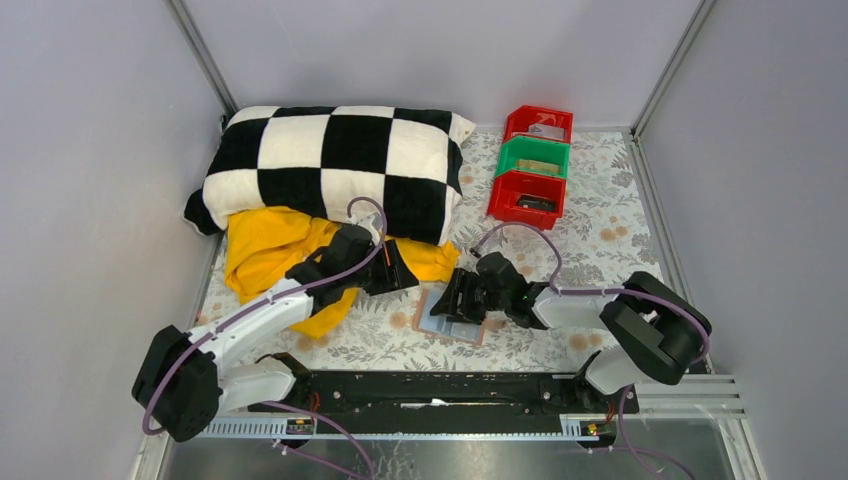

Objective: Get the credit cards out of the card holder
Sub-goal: Remove the credit card from the card holder.

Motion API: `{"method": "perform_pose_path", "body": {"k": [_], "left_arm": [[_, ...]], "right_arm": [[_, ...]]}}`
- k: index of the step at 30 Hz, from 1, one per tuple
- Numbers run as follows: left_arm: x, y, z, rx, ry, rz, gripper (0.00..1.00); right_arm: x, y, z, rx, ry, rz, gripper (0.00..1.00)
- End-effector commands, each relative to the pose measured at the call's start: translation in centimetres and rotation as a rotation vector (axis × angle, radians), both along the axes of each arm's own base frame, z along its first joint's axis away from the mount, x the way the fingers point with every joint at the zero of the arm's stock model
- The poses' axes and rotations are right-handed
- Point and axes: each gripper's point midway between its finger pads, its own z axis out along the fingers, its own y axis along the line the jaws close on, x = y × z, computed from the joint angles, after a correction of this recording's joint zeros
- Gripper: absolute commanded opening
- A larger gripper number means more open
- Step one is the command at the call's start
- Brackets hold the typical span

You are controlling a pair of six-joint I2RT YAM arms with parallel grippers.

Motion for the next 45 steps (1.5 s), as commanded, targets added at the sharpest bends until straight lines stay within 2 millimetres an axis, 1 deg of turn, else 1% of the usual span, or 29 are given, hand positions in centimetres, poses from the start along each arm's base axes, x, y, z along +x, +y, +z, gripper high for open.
{"method": "perform_pose_path", "body": {"k": [1, 3, 6, 9, 11, 13, 17, 20, 22, 26, 30, 33, 37, 45], "left_arm": [[0.3, -0.2, 2.0, -0.016, -0.040, -0.011, 0.55], [0.1, -0.5, 2.2, -0.036, -0.039, -0.022, 0.55], [-0.3, -1.2, 2.2, -0.076, -0.026, -0.054, 0.55], [-1.2, -2.5, 2.0, -0.105, 0.004, -0.115, 0.55], [-1.8, -3.6, 2.1, -0.111, 0.013, -0.158, 0.55], [-2.4, -4.9, 2.3, -0.128, 0.013, -0.197, 0.55], [-3.2, -7.5, 2.8, -0.182, 0.021, -0.261, 0.55], [-4.0, -9.0, 2.2, -0.189, 0.042, -0.311, 0.55], [-4.1, -9.6, 1.1, -0.180, 0.064, -0.320, 0.54], [-4.2, -10.3, -0.7, -0.169, 0.093, -0.328, 0.49], [-4.1, -10.4, -2.1, -0.143, 0.108, -0.321, 0.48], [-4.1, -10.6, -2.7, -0.137, 0.112, -0.319, 0.47], [-3.8, -10.9, -3.2, -0.132, 0.117, -0.315, 0.44], [-3.9, -10.9, -4.6, -0.110, 0.141, -0.317, 0.41]], "right_arm": [[0.5, 0.4, 0.1, -0.005, -0.002, -0.001, 0.60], [0.7, 0.1, 0.7, -0.008, -0.026, -0.015, 0.57], [1.3, -0.9, 1.9, -0.033, -0.084, -0.053, 0.50], [2.0, -2.4, 3.1, -0.072, -0.150, -0.106, 0.50], [2.2, -3.5, 3.5, -0.102, -0.178, -0.135, 0.51], [2.1, -4.5, 3.5, -0.131, -0.189, -0.156, 0.51], [1.2, -6.1, 2.3, -0.169, -0.156, -0.179, 0.50], [0.5, -6.9, 1.5, -0.169, -0.122, -0.201, 0.49], [0.1, -7.2, 1.3, -0.158, -0.110, -0.216, 0.48], [-0.1, -7.8, 0.5, -0.162, -0.091, -0.241, 0.45], [-0.1, -7.7, 0.4, -0.161, -0.086, -0.232, 0.43], [0.0, -7.5, 0.5, -0.158, -0.087, -0.226, 0.42], [0.0, -7.4, 0.0, -0.164, -0.076, -0.220, 0.40], [-0.1, -7.3, -0.8, -0.165, -0.059, -0.214, 0.39]]}}
